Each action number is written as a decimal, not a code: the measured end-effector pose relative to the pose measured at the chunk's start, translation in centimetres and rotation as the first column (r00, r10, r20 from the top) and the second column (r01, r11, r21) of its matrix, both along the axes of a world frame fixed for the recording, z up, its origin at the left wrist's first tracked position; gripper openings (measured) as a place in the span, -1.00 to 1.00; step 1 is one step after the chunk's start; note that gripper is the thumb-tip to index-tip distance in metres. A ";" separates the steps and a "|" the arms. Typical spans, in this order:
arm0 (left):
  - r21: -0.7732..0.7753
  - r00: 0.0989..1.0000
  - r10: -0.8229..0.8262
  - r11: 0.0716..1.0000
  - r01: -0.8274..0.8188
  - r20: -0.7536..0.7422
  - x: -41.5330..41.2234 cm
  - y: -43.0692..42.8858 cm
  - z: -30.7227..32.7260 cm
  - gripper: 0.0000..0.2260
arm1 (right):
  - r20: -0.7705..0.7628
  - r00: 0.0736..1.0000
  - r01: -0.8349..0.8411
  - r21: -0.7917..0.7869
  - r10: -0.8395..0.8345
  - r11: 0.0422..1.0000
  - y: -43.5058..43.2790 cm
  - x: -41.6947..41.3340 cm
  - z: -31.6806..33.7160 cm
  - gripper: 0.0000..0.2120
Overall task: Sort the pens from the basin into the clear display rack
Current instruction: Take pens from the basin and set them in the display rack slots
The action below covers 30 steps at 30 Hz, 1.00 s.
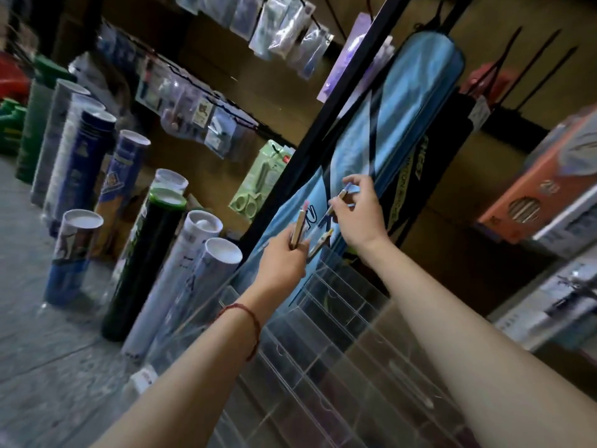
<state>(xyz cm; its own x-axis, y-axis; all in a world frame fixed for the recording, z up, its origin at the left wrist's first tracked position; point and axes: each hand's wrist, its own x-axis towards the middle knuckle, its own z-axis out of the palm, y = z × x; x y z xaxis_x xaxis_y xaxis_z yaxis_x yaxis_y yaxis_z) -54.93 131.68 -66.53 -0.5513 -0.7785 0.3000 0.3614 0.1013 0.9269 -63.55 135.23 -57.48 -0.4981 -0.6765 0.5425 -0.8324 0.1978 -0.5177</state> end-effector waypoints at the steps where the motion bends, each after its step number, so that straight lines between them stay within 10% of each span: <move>1: -0.010 1.000 -0.005 1.000 0.005 0.014 0.0 0.0 0.1 -0.74 | 0.015 1.000 -0.005 0.045 0.005 0.999 -0.1 -0.1 -0.5 -0.77; 30: 0.003 0.989 -0.082 0.997 0.082 0.125 0.5 -1.1 -1.5 -0.89 | 0.075 0.997 -0.026 0.179 0.013 0.983 1.2 0.1 -2.4 -0.93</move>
<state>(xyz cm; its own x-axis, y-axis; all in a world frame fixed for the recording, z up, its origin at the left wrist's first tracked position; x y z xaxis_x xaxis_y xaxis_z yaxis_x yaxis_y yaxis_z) -54.45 130.62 -68.00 -0.6465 -0.7286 0.2263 0.2504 0.0776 0.9650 -63.41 136.40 -59.91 -0.5178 -0.7699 0.3732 -0.7980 0.2773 -0.5351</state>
